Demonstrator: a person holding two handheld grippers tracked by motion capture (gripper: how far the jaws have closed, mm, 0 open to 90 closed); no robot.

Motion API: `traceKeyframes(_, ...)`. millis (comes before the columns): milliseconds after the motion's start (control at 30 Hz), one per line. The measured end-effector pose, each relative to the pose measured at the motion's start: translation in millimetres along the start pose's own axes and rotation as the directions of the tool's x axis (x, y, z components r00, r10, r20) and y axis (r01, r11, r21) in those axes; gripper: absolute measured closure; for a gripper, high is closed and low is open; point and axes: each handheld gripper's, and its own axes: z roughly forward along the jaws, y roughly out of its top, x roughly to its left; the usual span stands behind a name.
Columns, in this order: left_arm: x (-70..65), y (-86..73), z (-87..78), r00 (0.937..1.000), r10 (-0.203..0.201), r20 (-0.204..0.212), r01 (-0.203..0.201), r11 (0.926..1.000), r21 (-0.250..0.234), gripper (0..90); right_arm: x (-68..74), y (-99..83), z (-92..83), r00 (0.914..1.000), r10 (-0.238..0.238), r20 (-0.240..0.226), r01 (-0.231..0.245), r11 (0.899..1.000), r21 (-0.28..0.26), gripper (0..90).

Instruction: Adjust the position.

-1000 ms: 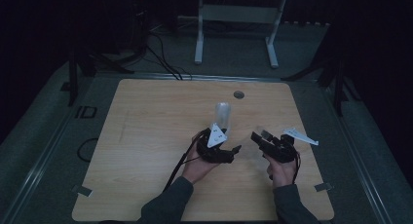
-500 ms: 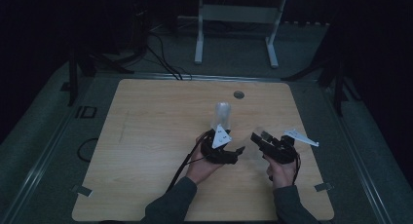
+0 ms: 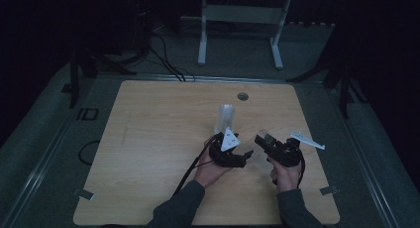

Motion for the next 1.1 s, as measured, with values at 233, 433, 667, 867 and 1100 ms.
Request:
traceKeyframes(233, -2.0, 0.0, 6.3, 1.0000, -0.006, 0.000, 0.006, 1.0000, 0.003, 17.9, -0.4, 0.3, 0.1, 0.9998, 0.016, -0.012, -0.016, 1.000, -0.001, 42.2)
traceKeyframes(433, -3.8, -1.6, 11.3, 1.0000, -0.001, 0.010, 0.001, 0.9999, 0.014, 16.8, -1.6, -0.3, 0.9, 0.9985, 0.046, -0.030, -0.046, 0.999, 0.004, 42.2)
traceKeyframes(667, -4.7, -1.5, 14.2, 0.9999, -0.002, 0.014, 0.002, 1.0000, 0.009, 16.7, -2.2, -0.3, 1.1, 0.9965, 0.071, -0.045, -0.071, 0.997, 0.005, 42.2)
traceKeyframes(867, -7.4, -2.2, 17.9, 0.9998, 0.001, 0.021, -0.001, 1.0000, 0.006, 16.7, -4.1, -0.7, 1.5, 0.9934, 0.097, -0.061, -0.097, 0.995, 0.005, 42.2)
traceKeyframes(1100, -8.0, -3.2, 20.3, 0.9997, 0.006, 0.024, -0.007, 0.9999, 0.009, 16.8, -6.8, -1.2, 1.9, 0.9879, 0.134, -0.079, -0.134, 0.991, 0.009, 42.2)
